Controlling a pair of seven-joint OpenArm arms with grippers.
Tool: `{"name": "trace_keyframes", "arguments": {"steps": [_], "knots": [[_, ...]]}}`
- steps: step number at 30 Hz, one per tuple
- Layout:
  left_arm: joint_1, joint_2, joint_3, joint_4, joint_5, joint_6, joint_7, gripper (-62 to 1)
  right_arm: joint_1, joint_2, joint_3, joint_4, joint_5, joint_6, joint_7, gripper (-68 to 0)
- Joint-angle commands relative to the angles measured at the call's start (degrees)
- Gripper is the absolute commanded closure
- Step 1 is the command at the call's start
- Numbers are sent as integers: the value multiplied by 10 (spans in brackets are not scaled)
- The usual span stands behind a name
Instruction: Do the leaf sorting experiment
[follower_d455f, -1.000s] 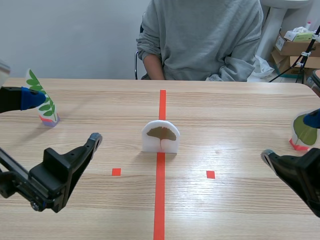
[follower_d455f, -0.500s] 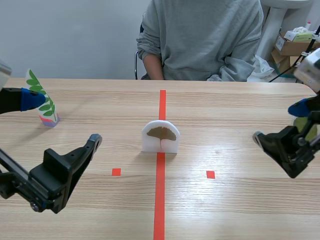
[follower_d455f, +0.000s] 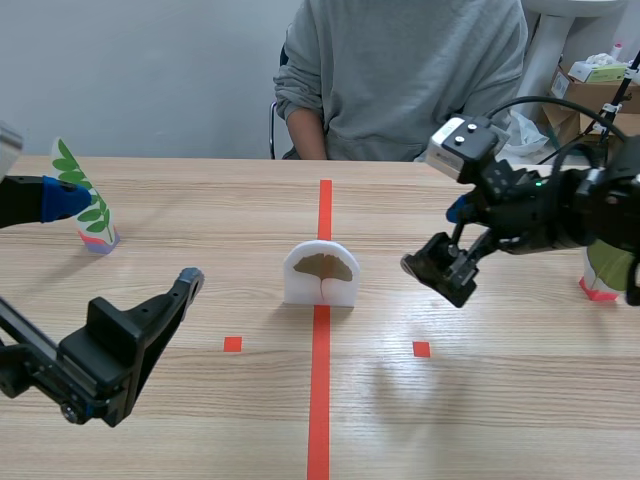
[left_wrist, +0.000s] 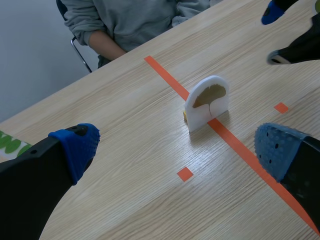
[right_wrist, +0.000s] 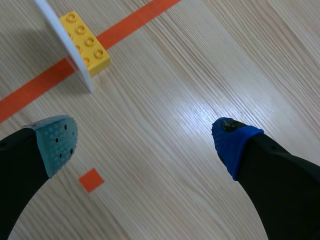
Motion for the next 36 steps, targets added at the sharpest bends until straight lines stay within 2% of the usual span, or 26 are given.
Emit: {"name": "trace_keyframes", "arguments": {"steps": [1, 7, 13, 17, 30, 34, 36], "knots": [[-2, 12, 2, 3, -5, 1, -8, -623, 32, -20, -10, -11, -3, -2, 15, -546], [-2, 30, 2, 3, -5, 1, -8, -623, 122, -89, -100, -120, -28, -2, 28, -546], [-2, 30, 2, 3, -5, 1, -8, -623, 138, -130, -137, -152, -44, -6, 39, -538], [-2, 30, 2, 3, -5, 1, -8, -623, 135, -138, -142, -162, -52, -19, 42, -434], [-2, 30, 2, 3, -5, 1, -8, -623, 135, -139, -142, -210, -60, -21, 61, -434], [-2, 30, 2, 3, -5, 1, -9, -623, 135, -141, -142, -211, -74, -21, 78, -408], [-2, 30, 2, 3, -5, 1, -9, -623, 135, -145, -143, -211, -78, -21, 79, -366]]}}
